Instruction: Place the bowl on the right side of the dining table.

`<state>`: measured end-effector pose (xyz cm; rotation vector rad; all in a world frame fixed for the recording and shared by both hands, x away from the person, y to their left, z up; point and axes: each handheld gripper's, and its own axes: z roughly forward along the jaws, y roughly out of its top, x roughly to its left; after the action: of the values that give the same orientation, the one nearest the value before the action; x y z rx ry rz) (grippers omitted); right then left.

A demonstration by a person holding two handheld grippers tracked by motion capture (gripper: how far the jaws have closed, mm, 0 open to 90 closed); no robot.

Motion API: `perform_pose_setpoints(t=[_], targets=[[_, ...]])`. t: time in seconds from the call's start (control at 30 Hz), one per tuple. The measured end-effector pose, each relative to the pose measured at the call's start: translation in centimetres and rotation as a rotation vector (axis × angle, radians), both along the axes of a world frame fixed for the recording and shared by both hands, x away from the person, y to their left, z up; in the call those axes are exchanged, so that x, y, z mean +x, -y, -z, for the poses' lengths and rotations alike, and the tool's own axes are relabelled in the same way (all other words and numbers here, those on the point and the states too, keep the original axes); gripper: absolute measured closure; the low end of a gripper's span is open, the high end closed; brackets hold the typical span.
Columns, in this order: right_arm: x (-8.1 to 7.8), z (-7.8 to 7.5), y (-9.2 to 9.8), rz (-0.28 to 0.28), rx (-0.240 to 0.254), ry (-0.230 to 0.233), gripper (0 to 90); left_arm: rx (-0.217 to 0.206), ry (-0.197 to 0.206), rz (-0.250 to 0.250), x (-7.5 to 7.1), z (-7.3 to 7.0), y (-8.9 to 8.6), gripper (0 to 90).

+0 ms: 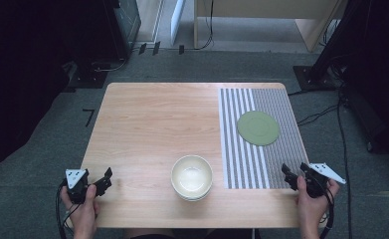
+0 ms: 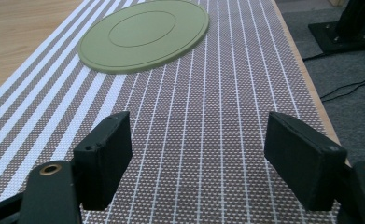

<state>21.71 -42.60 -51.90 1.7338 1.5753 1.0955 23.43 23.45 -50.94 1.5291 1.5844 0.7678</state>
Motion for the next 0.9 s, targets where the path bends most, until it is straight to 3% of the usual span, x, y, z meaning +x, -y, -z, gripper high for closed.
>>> perform_pose_setpoints(t=[0.4,0.9], targets=[[0.1,0.0,0.2,0.011,0.033,-0.002,23.9,-0.051,0.016,-0.006,0.2,-0.5,-0.1,14.1],[0.2,-1.2,-0.5,-0.008,0.054,0.015,24.0,-0.059,0.062,0.043,-0.1,-2.3,1.7,14.1]])
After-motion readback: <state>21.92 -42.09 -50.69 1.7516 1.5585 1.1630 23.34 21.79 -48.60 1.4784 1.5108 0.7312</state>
